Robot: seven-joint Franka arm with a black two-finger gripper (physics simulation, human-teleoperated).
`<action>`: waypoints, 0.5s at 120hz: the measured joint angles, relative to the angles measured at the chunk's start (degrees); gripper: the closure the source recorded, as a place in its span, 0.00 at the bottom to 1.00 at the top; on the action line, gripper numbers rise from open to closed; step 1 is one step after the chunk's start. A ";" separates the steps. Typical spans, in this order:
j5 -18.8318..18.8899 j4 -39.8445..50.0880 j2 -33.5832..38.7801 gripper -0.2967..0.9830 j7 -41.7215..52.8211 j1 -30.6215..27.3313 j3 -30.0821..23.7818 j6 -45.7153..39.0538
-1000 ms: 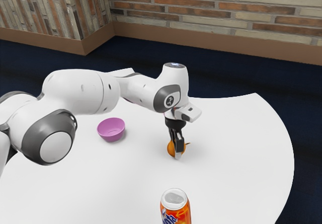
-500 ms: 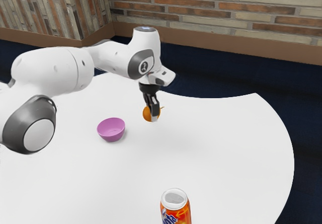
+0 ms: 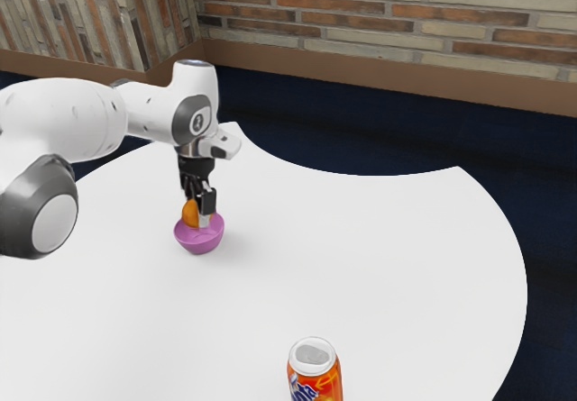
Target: Place the pear in the bowl.
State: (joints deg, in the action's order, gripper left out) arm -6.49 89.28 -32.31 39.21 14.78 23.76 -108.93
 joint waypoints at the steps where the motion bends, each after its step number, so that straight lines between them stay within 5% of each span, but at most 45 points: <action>1: -0.03 -0.36 -0.19 0.47 0.02 -0.15 0.01 0.00; 24: -0.77 -5.87 -3.91 0.46 0.37 -2.39 0.05 0.39; 60: -2.01 -7.46 -3.84 0.29 0.92 -2.50 -0.24 1.43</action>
State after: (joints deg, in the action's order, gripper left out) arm -8.50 81.82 -36.15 40.13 12.28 23.52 -107.50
